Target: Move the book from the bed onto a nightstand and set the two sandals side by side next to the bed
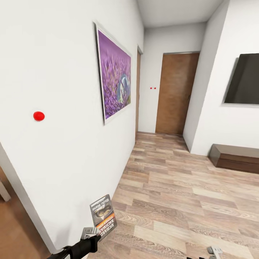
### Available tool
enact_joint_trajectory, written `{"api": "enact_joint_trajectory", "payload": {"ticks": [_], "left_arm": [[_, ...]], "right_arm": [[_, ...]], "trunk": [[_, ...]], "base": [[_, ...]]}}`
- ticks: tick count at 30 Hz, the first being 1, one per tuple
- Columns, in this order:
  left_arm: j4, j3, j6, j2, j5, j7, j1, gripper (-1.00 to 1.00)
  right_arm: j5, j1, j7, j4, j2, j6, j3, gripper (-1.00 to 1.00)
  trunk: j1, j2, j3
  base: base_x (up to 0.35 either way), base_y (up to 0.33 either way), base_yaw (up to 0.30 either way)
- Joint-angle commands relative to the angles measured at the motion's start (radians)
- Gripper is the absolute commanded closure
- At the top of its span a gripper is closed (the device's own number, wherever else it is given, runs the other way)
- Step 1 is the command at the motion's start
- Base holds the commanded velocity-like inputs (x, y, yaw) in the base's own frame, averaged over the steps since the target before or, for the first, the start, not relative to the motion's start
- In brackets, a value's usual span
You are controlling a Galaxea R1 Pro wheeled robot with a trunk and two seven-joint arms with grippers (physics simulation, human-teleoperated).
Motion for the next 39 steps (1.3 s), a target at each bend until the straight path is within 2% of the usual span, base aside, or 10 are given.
{"api": "enact_joint_trajectory", "payload": {"ticks": [1, 6, 17, 28, 39], "left_arm": [[0.001, 0.002, -0.002, 0.0, 0.006, -0.004, -0.001, 1.0], [0.001, 0.002, -0.002, 0.0, 0.006, -0.004, -0.001, 1.0], [0.001, 0.002, -0.002, 0.0, 0.006, -0.005, -0.001, 1.0], [0.001, 0.002, -0.002, 0.0, 0.006, -0.005, -0.001, 1.0], [0.001, 0.002, -0.002, 0.0, 0.006, -0.005, -0.001, 1.0]], "right_arm": [[-0.01, 0.0, 0.002, 0.0, -0.001, 0.01, 0.004, -1.0], [-0.01, 0.0, 0.002, 0.0, -0.001, 0.01, 0.004, -1.0], [-0.01, 0.0, 0.003, 0.0, -0.001, 0.01, 0.004, -1.0], [-0.01, 0.0, 0.003, 0.0, -0.001, 0.01, 0.004, -1.0], [-0.01, 0.0, 0.003, 0.0, -0.001, 0.009, 0.004, -1.0]], "trunk": [[0.001, -0.001, 0.0], [0.001, -0.001, 0.0], [0.001, -0.001, 0.0], [0.001, -0.001, 0.0], [0.001, -0.001, 0.0]], "base": [[0.141, -0.044, 0.0], [0.015, -0.005, 0.0], [0.021, 0.0, -0.175], [0.278, 0.0, -0.008], [0.028, 0.0, 0.063]]}}
